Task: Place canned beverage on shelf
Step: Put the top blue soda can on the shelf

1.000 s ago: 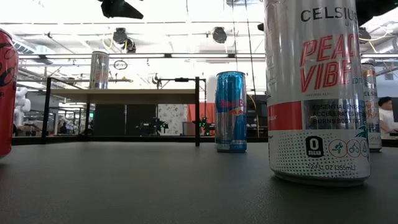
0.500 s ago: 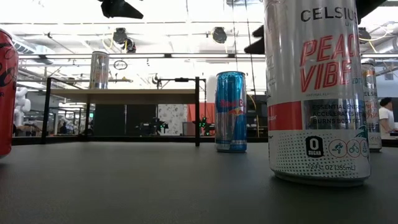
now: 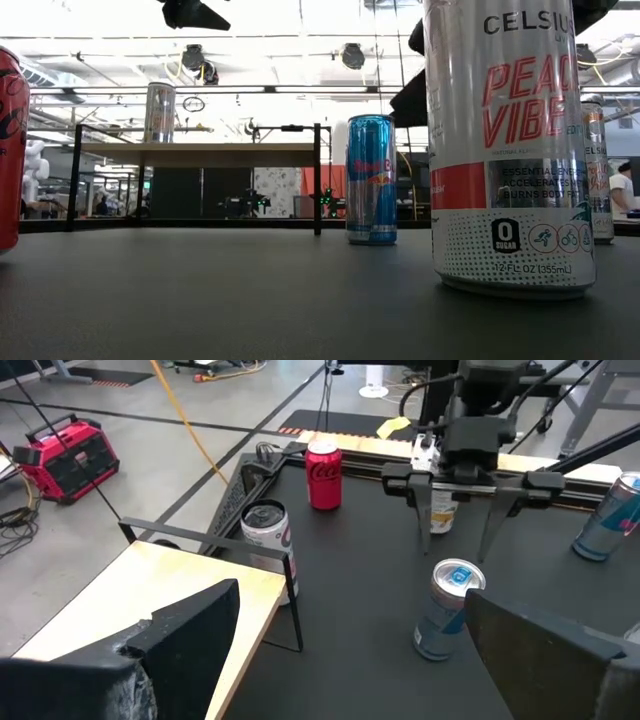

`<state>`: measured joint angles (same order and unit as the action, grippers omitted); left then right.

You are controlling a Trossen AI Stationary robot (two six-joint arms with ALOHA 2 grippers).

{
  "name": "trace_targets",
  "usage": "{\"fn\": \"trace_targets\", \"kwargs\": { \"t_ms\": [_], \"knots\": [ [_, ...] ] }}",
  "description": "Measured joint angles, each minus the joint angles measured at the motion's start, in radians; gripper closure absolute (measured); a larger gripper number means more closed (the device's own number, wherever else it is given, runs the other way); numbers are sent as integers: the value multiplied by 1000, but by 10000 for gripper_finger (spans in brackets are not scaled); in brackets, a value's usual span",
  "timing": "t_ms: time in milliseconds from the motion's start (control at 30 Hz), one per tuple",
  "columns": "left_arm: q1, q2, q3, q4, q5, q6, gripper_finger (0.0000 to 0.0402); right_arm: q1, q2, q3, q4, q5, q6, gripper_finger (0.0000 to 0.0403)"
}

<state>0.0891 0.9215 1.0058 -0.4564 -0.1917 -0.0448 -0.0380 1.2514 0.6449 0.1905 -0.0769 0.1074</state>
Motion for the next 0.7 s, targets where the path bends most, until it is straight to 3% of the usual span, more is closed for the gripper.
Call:
{"fn": "trace_targets", "kwargs": {
  "t_ms": [700],
  "knots": [
    [0,0,0,-3,0,0,10,14,31,-1,121,-31,52,154]
  ]
}}
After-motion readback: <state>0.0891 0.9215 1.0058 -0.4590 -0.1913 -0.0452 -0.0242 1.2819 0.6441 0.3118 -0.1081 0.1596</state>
